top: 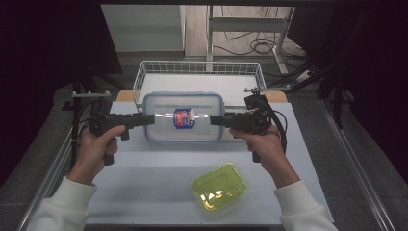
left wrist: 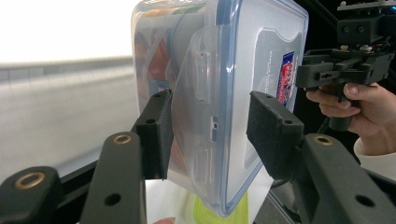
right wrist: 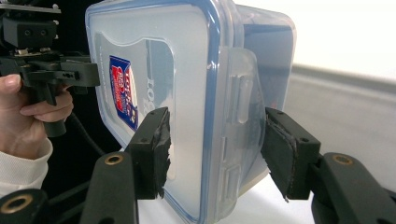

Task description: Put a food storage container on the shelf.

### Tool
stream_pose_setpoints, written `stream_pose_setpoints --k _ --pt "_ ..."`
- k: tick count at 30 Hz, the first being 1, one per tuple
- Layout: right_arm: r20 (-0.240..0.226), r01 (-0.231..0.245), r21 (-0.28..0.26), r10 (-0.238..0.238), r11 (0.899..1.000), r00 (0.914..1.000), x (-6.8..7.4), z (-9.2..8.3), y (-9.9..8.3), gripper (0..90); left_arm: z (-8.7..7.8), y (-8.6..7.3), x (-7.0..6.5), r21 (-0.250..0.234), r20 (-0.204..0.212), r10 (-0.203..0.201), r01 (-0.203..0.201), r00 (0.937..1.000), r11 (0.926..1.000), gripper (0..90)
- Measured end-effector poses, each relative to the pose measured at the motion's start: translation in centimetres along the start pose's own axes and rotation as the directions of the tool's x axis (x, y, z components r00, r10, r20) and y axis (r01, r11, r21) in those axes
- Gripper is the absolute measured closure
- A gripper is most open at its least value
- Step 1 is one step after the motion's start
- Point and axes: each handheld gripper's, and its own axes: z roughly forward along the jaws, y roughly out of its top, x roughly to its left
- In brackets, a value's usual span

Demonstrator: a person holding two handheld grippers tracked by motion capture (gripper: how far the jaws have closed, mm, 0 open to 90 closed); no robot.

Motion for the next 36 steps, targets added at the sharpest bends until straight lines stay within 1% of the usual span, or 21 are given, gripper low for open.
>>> stream_pose_setpoints --k 4,5,6,7,9,14,16,17,19,20,23,25,26,27,31,34,35,36 --pt "0.006 0.022 -0.019 -0.021 1.000 0.9998 0.0 -0.7 1.3 44.7 0.2 1.3 -0.4 -0.010 0.003 0.018 -0.018 0.9998 0.9998 52.3" --pt "0.006 0.022 -0.019 -0.021 1.000 0.9998 0.0 -0.7 1.3 44.7 0.2 1.3 -0.4 -0.010 0.003 0.018 -0.018 0.9998 0.9998 52.3" --pt "0.008 0.024 -0.021 -0.024 0.999 0.9997 0.0 -0.8 1.6 44.7 0.3 1.8 -0.5 -0.012 0.003 0.025 -0.025 0.9997 0.9996 52.3" --pt "0.013 0.034 -0.027 -0.034 0.999 0.9993 0.0 -1.2 2.2 44.7 0.5 2.3 -0.6 -0.014 0.005 0.031 -0.031 0.9995 0.9994 52.2" --pt "0.015 0.037 -0.030 -0.036 0.999 0.9992 0.0 -1.3 2.4 44.7 0.6 2.5 -0.6 -0.014 0.004 0.035 -0.035 0.9994 0.9993 52.1" --pt "0.029 0.055 -0.055 -0.053 0.997 0.9982 -0.1 -2.3 3.8 44.7 1.2 4.1 -1.1 -0.021 0.014 0.056 -0.055 0.9984 0.9982 52.2" --pt "0.033 0.058 -0.059 -0.056 0.997 0.9979 -0.3 -2.6 4.3 44.6 1.4 4.9 -1.2 -0.027 0.017 0.058 -0.058 0.9982 0.9980 52.3" --pt "0.033 0.058 -0.059 -0.056 0.997 0.9979 -0.3 -2.6 4.3 44.6 1.4 4.9 -1.2 -0.027 0.017 0.058 -0.058 0.9982 0.9980 52.3" --pt "0.035 0.064 -0.065 -0.061 0.996 0.9975 -0.5 -2.9 5.1 44.6 1.7 5.8 -1.2 -0.031 0.020 0.061 -0.060 0.9979 0.9977 52.3" --pt "0.037 0.062 -0.066 -0.060 0.996 0.9975 -0.8 -3.0 5.8 44.6 2.0 6.3 -1.0 -0.030 0.021 0.061 -0.060 0.9979 0.9977 52.4" --pt "0.039 0.065 -0.067 -0.062 0.996 0.9973 -1.3 -3.0 6.6 44.6 2.6 7.4 -0.7 -0.023 0.023 0.061 -0.060 0.9979 0.9979 52.4" --pt "0.036 0.057 -0.064 -0.055 0.996 0.9978 -1.8 -2.9 7.3 44.6 2.7 7.7 -0.5 -0.023 0.021 0.066 -0.066 0.9976 0.9976 52.5" --pt "0.036 0.052 -0.066 -0.050 0.996 0.9981 -2.2 -2.7 7.7 44.5 3.1 8.6 -0.2 -0.019 0.018 0.069 -0.069 0.9974 0.9975 52.5" --pt "0.033 0.048 -0.066 -0.046 0.997 0.9984 -2.4 -2.6 8.0 44.5 3.4 9.1 0.2 -0.016 0.019 0.065 -0.064 0.9977 0.9978 52.4" --pt "0.033 0.033 -0.071 -0.031 0.997 0.9990 -3.8 -1.9 9.3 44.5 4.3 10.6 1.2 -0.010 0.011 0.055 -0.055 0.9984 0.9984 52.4" --pt "0.021 0.010 -0.069 -0.009 0.998 0.9997 -5.1 -1.1 10.0 44.3 5.1 11.3 2.1 0.000 0.002 0.045 -0.045 0.9990 0.9990 52.4" --pt "0.019 0.007 -0.067 -0.005 0.998 0.9998 -5.5 -0.8 10.1 44.2 5.1 11.3 2.1 0.000 0.002 0.045 -0.045 0.9990 0.9990 52.4" --pt "0.020 0.003 -0.062 -0.002 0.998 0.9998 -5.9 -0.4 10.2 44.0 5.7 11.5 2.9 0.019 0.001 0.037 -0.037 0.9993 0.9992 52.4"
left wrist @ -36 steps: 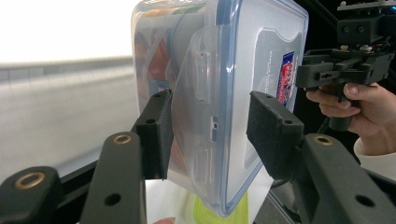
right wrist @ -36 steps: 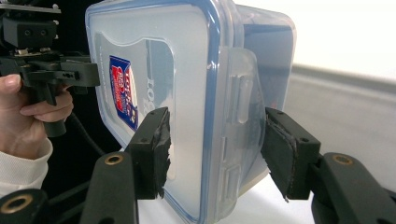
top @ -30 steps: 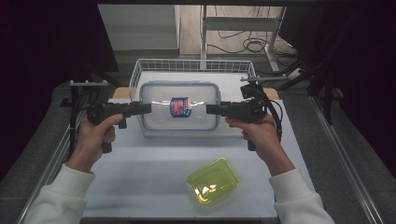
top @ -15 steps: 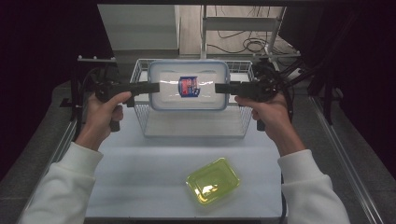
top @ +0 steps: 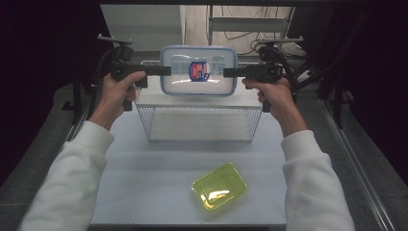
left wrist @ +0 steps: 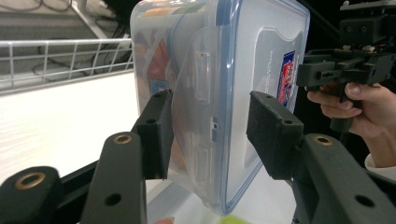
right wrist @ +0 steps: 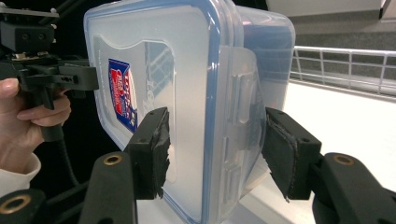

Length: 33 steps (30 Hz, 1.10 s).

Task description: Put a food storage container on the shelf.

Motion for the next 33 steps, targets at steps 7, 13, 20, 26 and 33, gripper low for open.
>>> stream_pose_setpoints --k 7,13,20,26,33 --pt "0.024 -0.037 0.039 0.036 0.999 0.9991 -2.0 1.8 0.2 42.7 1.7 0.1 2.1 0.029 0.000 -0.044 0.044 0.9990 0.9986 52.4" --pt "0.026 -0.056 0.054 0.055 0.997 0.9982 -3.1 2.5 0.2 42.6 2.4 -0.1 2.8 0.046 0.002 -0.067 0.067 0.9978 0.9967 52.5" --pt "0.029 -0.064 0.065 0.062 0.996 0.9976 -3.2 2.5 0.1 43.0 2.6 -0.5 3.2 0.048 0.013 -0.088 0.087 0.9960 0.9950 52.5" --pt "0.030 -0.072 0.073 0.070 0.995 0.9971 -3.2 2.7 0.1 42.9 2.6 -0.6 3.3 0.053 0.012 -0.098 0.097 0.9952 0.9939 52.5" --pt "0.044 -0.104 0.100 0.100 0.990 0.9940 -3.9 3.4 -0.2 42.5 3.3 -1.0 4.2 0.067 0.011 -0.137 0.135 0.9906 0.9885 52.4"
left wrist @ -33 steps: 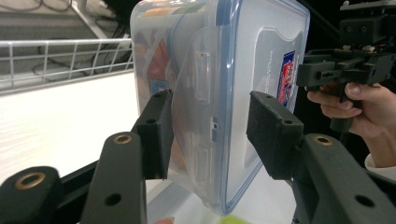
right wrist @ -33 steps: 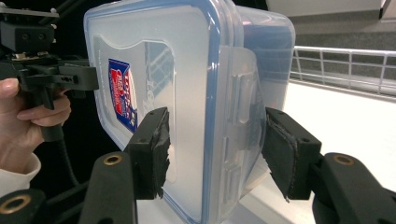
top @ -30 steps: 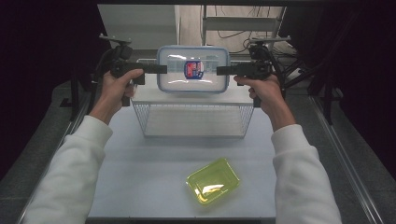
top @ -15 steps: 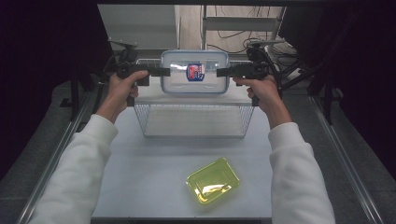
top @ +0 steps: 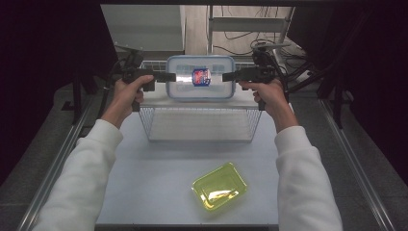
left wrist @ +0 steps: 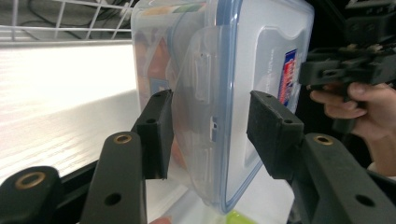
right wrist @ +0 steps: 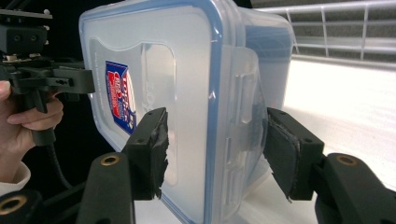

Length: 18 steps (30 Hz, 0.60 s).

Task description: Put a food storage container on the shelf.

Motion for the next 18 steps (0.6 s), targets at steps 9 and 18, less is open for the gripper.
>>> stream_pose_setpoints --k 9,18 --pt "-0.033 -0.075 -0.004 0.075 0.997 0.9966 -1.2 0.6 0.4 42.6 0.4 0.7 0.7 0.005 0.006 -0.045 0.045 0.9990 0.9990 52.4" --pt "-0.036 -0.172 -0.009 0.171 0.985 0.9846 -2.0 1.3 0.9 41.6 1.1 1.5 1.9 -0.001 0.021 -0.137 0.137 0.9904 0.9906 51.2"
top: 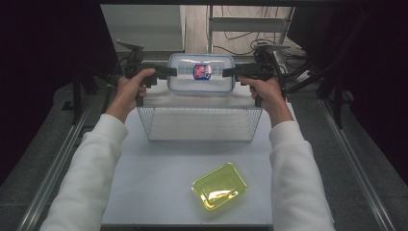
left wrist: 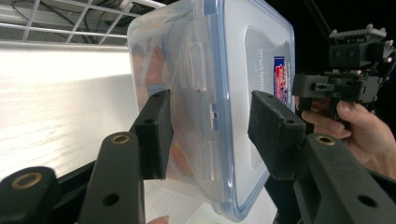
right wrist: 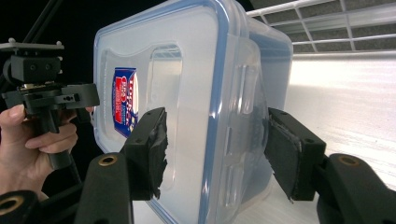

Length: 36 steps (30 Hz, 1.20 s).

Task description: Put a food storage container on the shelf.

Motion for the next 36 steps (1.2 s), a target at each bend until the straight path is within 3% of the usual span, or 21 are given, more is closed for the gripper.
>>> stream_pose_setpoints --k 5,15,20,21,22,33,35,36 --pt "0.003 -0.061 0.009 0.061 0.998 0.9981 -0.3 0.3 0.4 41.0 0.3 0.5 0.5 0.009 0.005 -0.044 0.044 0.9990 0.9990 50.7" --pt "0.030 -0.134 0.019 0.134 0.991 0.9906 -0.6 1.0 1.1 38.7 0.8 1.1 1.0 0.004 -0.011 -0.110 0.110 0.9939 0.9939 49.4" --pt "0.054 -0.193 0.020 0.192 0.981 0.9799 -0.8 1.7 1.5 36.4 1.0 1.2 1.3 -0.010 -0.036 -0.118 0.118 0.9923 0.9930 50.7" --pt "0.068 -0.234 0.036 0.231 0.972 0.9706 -1.0 1.9 1.7 35.2 0.8 1.2 1.3 -0.032 -0.040 -0.105 0.104 0.9936 0.9940 56.3" --pt "0.065 -0.234 0.030 0.231 0.972 0.9707 -1.2 2.0 1.7 35.3 0.8 1.3 1.2 -0.037 -0.047 -0.104 0.103 0.9934 0.9940 59.6" --pt "0.070 -0.227 0.012 0.226 0.974 0.9717 -1.1 2.1 1.6 33.7 1.0 1.2 1.2 -0.042 -0.061 -0.094 0.091 0.9937 0.9949 55.4" --pt "0.082 -0.197 -0.003 0.197 0.980 0.9770 -0.8 2.1 1.6 29.6 0.9 1.1 1.2 -0.060 -0.072 -0.077 0.072 0.9945 0.9956 51.0" --pt "0.122 -0.144 -0.038 0.147 0.989 0.9815 -0.3 1.9 1.4 26.4 0.7 1.1 1.1 -0.067 -0.072 -0.066 0.062 0.9952 0.9959 46.4"
